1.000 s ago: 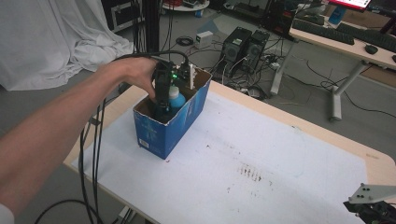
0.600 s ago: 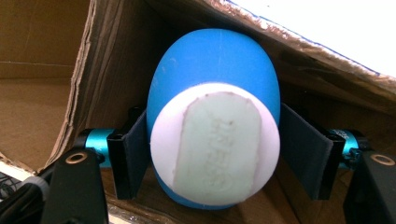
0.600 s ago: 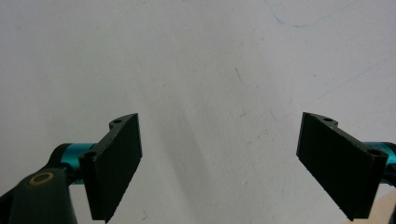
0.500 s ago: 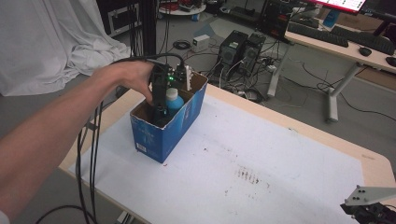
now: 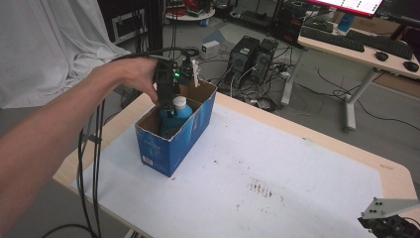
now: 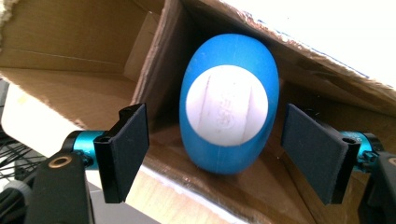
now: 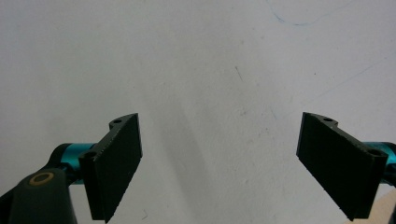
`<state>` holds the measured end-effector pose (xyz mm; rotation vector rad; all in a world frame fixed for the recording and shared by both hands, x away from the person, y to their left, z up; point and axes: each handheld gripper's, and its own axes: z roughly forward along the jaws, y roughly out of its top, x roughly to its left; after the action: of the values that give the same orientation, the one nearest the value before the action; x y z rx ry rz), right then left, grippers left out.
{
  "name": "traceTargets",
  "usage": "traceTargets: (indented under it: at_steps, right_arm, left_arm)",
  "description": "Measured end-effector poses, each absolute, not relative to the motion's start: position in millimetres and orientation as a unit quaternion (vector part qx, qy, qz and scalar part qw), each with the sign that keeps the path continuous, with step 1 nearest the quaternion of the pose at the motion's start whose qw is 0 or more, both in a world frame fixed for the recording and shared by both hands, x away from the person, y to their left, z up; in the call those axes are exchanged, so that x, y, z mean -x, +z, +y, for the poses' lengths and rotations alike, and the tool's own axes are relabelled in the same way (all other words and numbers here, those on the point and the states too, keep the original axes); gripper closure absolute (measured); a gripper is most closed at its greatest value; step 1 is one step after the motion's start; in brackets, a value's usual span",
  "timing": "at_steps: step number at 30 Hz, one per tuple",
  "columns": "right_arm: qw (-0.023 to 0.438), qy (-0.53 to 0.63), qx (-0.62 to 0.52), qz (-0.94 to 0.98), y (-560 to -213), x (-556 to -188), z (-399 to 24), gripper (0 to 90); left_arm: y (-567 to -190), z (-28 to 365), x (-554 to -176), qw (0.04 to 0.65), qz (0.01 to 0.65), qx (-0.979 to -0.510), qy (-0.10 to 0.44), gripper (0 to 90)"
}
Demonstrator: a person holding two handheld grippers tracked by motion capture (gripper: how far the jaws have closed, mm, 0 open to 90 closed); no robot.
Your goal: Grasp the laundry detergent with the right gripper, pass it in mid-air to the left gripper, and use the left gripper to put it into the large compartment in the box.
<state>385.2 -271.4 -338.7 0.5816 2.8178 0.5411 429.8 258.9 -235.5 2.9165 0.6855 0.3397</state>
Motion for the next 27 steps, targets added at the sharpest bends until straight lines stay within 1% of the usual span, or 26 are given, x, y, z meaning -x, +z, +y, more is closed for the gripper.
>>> traceTargets:
  at_steps: [5,7,12,16,18,20,27]
  right_arm:
    - [0.107,0.186,-0.198,0.956,-338,-385,-272,13.6]
    - [0.106,0.187,-0.199,0.956,-338,-385,-272,13.6]
    - [0.107,0.187,-0.198,0.956,-338,-385,-271,13.6]
    - [0.106,0.188,-0.196,0.957,-338,-385,-270,13.6]
    - [0.107,0.189,-0.198,0.956,-338,-384,-270,13.6]
    - [0.107,0.189,-0.197,0.956,-337,-384,-270,13.6]
    - [0.108,0.189,-0.2,0.955,-336,-382,-270,13.6]
  left_arm:
    - [-216,255,-427,0.07,0.228,-0.963,0.126,23.6]
    - [-208,251,-425,0.074,0.224,-0.963,0.131,22.1]
    - [-189,233,-420,0.081,0.202,-0.966,0.143,22.0]
    - [-178,216,-419,0.085,0.183,-0.967,0.152,20.2]
    - [-173,207,-419,0.093,0.172,-0.969,0.154,20.2]
    - [-172,197,-419,0.102,0.164,-0.97,0.15,18.2]
    - [-175,157,-423,0.103,0.125,-0.977,0.14,18.3]
